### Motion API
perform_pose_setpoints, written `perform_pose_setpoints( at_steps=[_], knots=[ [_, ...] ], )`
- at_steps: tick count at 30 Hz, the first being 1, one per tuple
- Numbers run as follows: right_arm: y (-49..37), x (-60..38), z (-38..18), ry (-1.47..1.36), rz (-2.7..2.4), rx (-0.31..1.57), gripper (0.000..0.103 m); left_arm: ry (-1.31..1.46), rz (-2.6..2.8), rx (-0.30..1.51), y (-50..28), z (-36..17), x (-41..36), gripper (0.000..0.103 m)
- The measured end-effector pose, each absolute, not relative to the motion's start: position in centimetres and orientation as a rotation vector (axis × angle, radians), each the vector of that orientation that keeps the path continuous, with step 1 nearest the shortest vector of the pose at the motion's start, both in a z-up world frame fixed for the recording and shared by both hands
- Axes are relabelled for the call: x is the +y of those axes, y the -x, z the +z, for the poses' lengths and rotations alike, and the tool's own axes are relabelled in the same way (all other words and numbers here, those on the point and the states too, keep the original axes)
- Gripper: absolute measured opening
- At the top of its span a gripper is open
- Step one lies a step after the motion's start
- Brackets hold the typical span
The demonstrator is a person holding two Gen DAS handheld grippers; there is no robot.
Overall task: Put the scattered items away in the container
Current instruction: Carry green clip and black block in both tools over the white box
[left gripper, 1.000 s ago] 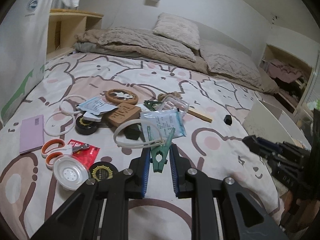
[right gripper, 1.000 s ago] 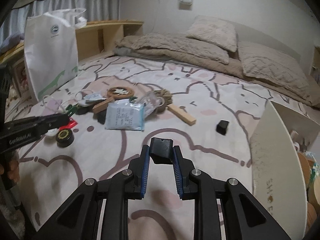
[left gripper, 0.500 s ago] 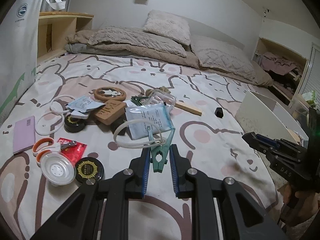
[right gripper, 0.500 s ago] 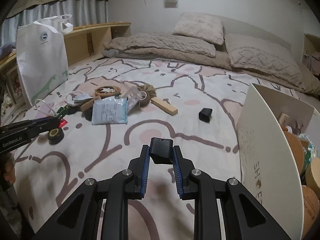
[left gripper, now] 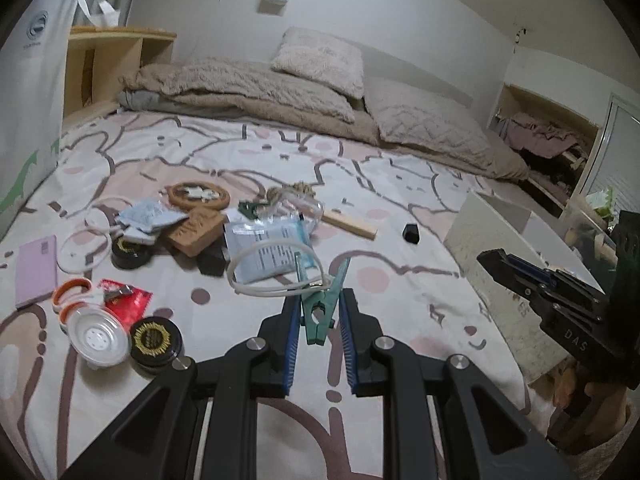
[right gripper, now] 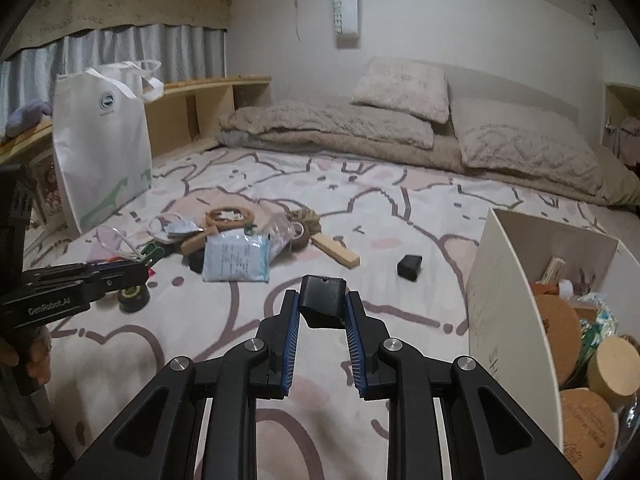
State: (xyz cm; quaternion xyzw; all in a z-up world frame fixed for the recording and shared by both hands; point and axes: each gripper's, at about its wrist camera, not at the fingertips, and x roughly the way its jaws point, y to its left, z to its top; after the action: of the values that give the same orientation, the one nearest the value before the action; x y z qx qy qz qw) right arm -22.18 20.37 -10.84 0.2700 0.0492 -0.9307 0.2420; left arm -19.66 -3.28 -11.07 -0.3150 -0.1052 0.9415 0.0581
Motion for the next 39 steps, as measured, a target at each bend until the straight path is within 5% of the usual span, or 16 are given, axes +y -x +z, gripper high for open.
perform_pose_setpoints(
  at_steps=[13, 39],
  knots=[
    [20.2, 22.8, -6.9, -0.564, -2.583, 0.088, 0.024, 0.807, 2.938, -0.277, 18.2, -7.4, -2.9, 0.019],
    [19.1, 37.3, -3.1, -0.388, -2.843, -0.211, 0.024, 0.59, 2.68, -0.157, 19.8, -1.3, 14.3, 0.019]
  ],
)
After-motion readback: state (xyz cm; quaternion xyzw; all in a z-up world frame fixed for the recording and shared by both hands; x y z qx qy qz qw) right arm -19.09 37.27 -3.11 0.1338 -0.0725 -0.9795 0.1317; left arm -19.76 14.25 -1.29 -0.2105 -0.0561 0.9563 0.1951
